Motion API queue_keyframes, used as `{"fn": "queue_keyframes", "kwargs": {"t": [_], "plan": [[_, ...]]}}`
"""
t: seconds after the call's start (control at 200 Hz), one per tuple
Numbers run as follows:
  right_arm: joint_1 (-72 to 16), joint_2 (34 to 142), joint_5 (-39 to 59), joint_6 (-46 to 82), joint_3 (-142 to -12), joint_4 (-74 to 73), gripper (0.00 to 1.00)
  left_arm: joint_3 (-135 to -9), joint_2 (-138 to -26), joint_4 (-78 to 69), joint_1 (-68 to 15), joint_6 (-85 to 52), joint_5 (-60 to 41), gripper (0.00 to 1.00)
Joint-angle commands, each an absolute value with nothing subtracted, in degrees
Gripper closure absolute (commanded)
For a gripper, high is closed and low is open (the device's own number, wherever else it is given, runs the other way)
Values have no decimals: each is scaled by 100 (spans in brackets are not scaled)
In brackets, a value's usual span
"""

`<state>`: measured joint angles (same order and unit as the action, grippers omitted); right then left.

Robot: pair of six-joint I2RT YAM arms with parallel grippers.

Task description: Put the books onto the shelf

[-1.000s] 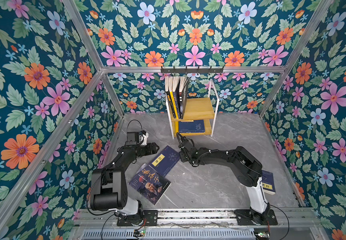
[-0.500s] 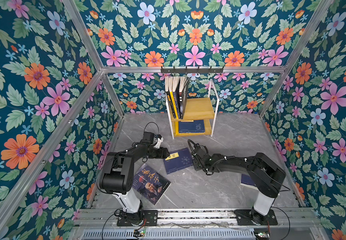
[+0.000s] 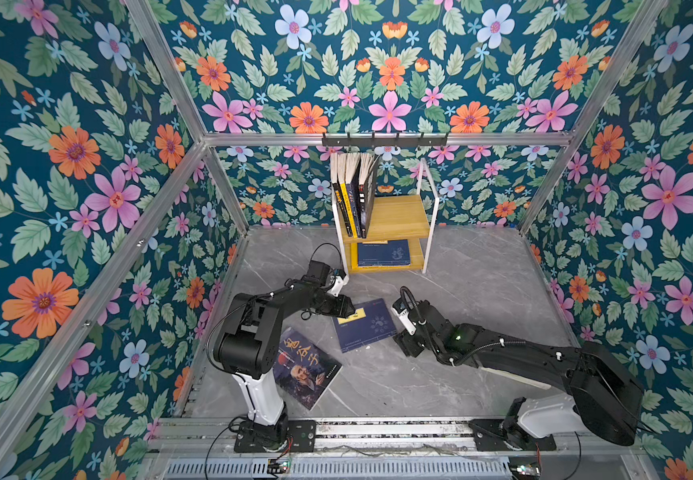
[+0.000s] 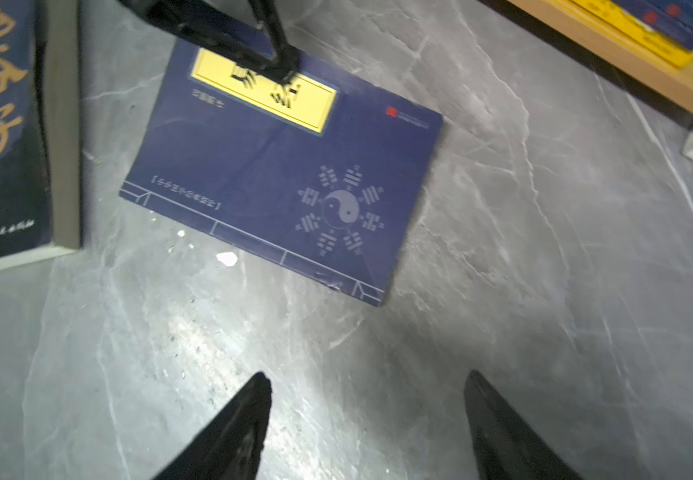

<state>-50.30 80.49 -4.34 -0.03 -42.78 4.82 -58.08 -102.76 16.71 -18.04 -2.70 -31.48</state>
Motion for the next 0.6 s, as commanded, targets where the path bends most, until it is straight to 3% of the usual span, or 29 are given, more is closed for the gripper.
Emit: {"fn": "queue_keyframes", "kwargs": {"t": [0.0, 0.18, 0.595], "plan": [[-5028, 8251, 496, -1234, -4288, 120, 25, -5786, -10172, 2011, -1807, -234, -3359, 47], [-5036, 8795, 702, -2309, -4476, -111, 24, -5645, -10147, 2083, -1802, -149, -3528, 54], [-5040, 9862, 164, -4604, -4580, -700, 20, -5602, -10415, 2057, -1924, -176, -3906, 75]]}}
